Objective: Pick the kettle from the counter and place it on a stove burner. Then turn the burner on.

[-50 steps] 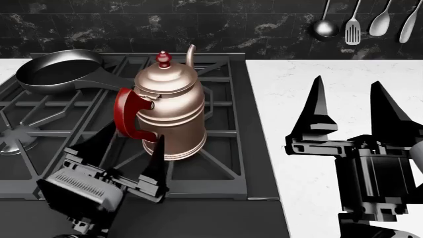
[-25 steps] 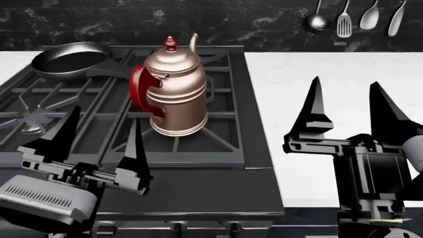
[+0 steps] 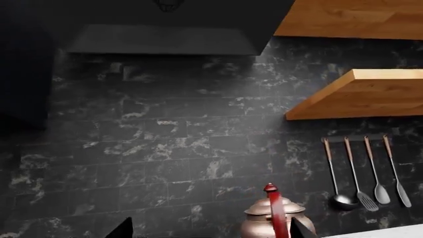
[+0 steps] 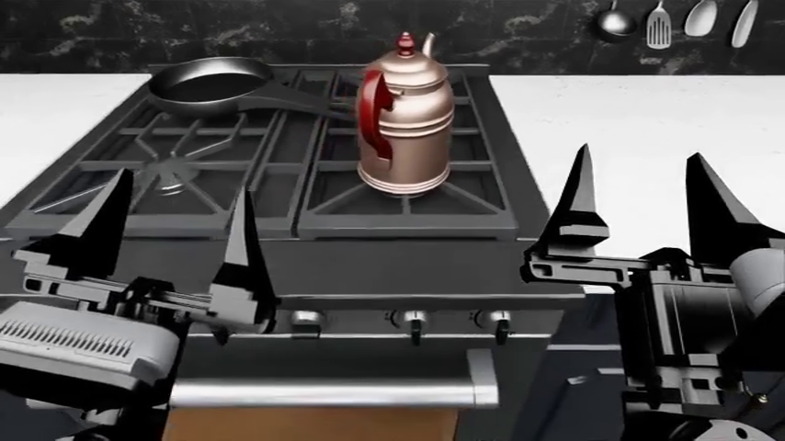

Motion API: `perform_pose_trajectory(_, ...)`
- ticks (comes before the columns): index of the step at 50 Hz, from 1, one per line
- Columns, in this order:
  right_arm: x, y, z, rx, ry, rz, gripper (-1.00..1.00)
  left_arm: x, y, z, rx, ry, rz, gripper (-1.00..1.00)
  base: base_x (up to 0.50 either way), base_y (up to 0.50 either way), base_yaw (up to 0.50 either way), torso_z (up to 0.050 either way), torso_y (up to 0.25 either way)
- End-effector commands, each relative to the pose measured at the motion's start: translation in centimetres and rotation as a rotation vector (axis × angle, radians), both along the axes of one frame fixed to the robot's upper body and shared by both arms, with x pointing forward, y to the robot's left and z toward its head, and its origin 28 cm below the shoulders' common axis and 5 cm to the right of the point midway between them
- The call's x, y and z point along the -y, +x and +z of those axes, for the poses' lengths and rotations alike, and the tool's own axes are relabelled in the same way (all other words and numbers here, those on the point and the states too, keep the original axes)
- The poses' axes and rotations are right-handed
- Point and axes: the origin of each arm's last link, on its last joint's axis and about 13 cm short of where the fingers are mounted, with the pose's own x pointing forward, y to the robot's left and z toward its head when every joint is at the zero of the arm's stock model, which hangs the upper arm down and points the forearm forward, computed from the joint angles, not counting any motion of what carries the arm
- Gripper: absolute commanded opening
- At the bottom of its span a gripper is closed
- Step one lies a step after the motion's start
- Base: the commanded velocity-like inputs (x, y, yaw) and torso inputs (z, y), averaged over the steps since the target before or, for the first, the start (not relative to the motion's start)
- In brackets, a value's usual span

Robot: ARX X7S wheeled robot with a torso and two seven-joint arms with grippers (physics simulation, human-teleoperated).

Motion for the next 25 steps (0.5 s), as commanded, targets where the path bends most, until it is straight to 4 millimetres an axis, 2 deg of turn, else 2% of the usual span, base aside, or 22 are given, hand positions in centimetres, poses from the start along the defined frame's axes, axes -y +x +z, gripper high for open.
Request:
perform_pose_trajectory(1,0.0,-0.1,0.0,0.009,0.015,0.014,1.0,0.3,0.3,0.2,-0.02,0.006,0.023,1.0,0.0,0.23,0.0,0.0,0.0)
perform_pose_trajectory(16,0.4,-0.2,0.2,0.027,0.067,0.057,1.0,0.8,0.3,2.4,0.062,0.024,0.1,1.0,0.0,0.0,0.0,0.0,0.0)
perform_pose_trajectory(25,0.3,-0.3,0.1,0.035,0.062,0.057,1.0,0.9,0.6,4.8,0.143,0.017,0.094,1.0,0.0,0.0,0.0,-0.05,0.007)
